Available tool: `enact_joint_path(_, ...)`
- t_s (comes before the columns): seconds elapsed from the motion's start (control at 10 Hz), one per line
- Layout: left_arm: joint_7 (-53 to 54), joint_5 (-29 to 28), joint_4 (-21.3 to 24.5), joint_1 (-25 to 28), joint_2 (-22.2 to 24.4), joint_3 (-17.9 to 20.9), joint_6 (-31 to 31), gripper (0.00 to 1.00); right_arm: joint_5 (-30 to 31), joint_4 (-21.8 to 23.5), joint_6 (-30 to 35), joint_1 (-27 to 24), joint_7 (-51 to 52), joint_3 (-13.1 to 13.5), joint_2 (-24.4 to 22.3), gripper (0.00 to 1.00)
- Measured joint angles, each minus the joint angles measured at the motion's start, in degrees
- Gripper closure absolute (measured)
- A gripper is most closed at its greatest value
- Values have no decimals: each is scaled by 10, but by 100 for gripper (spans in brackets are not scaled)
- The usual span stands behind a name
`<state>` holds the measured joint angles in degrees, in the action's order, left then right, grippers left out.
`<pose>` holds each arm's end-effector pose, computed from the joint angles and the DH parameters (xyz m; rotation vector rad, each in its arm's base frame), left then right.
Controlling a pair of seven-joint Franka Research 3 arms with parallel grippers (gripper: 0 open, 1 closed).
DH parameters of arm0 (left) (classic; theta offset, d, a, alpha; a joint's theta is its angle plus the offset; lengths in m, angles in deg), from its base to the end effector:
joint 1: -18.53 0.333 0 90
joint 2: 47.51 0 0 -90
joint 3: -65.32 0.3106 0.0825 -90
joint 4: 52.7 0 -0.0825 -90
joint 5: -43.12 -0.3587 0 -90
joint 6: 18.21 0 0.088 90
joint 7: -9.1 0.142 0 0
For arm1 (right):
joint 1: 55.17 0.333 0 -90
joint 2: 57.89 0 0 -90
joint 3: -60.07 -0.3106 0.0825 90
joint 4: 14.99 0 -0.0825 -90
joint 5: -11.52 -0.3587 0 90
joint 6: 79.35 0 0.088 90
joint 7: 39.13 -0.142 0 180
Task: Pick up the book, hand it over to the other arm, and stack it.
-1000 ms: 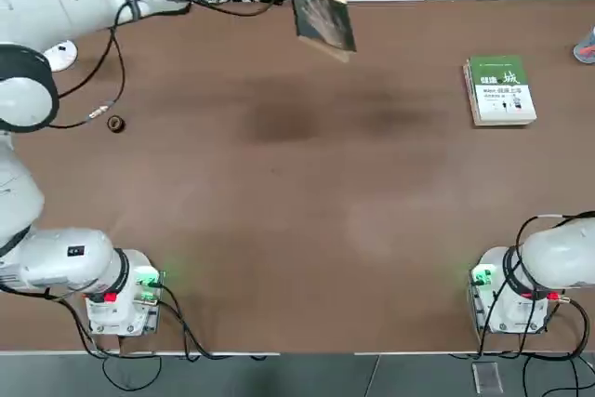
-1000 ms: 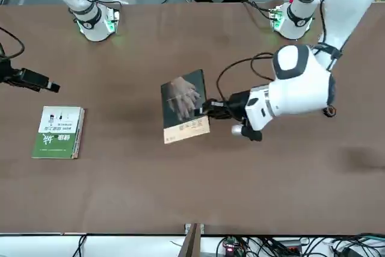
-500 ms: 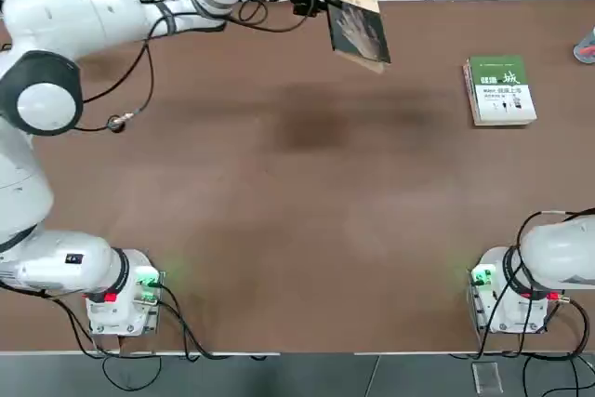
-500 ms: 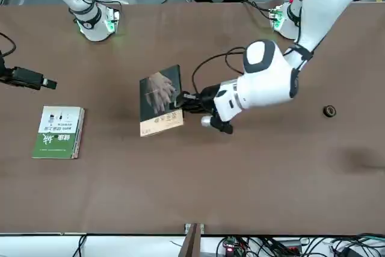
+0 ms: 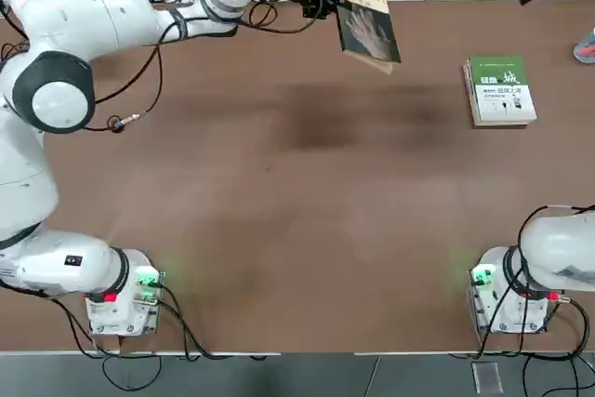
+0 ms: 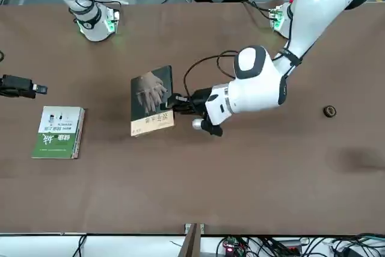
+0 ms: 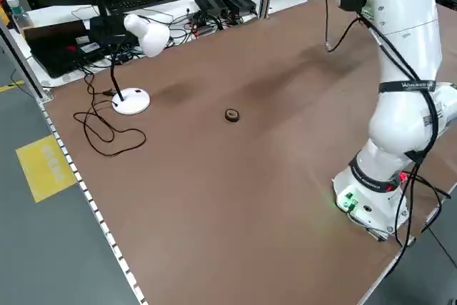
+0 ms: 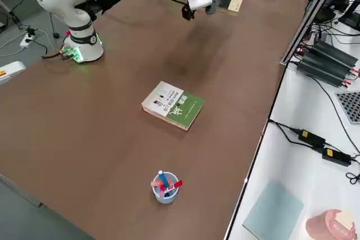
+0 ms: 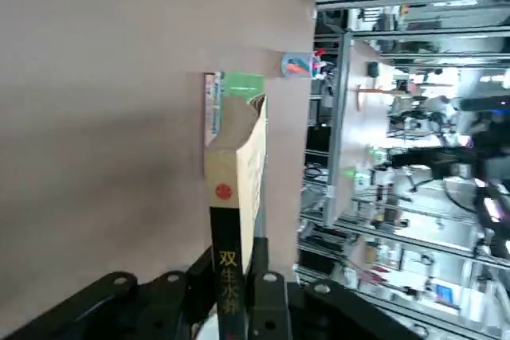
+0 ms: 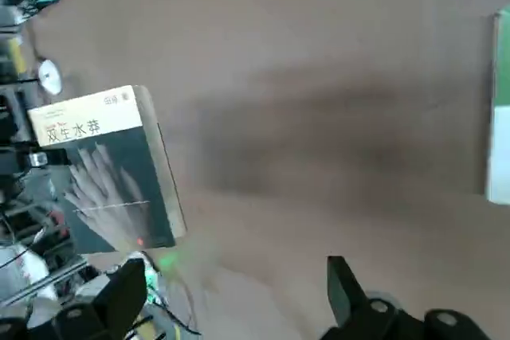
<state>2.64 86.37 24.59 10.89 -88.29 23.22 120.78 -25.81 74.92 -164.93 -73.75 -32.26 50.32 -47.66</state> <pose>0.5754 -0.4828 0.4292 2.0256 -0.0084 -0.0954 0.5647 -0.0037 0.5165 -2.4244 0.0804 0.1866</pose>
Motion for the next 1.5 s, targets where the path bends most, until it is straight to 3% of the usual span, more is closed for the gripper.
enact_joint_path(0.3,15,20,-1,-25,-5,0,28,96,-68,20,-5,-12,33,-4,21,0)
enact_joint_path(0.5,16,20,-9,-44,-14,0,40,96,-131,58,-17,-19,87,0,37,0)
enact_joint_path(1.0,16,20,-28,-86,-42,-1,85,96,-275,144,-12,-31,162,29,66,0)
enact_joint_path(1.5,16,21,-32,-98,-52,0,101,96,-296,180,42,-31,173,47,70,0)
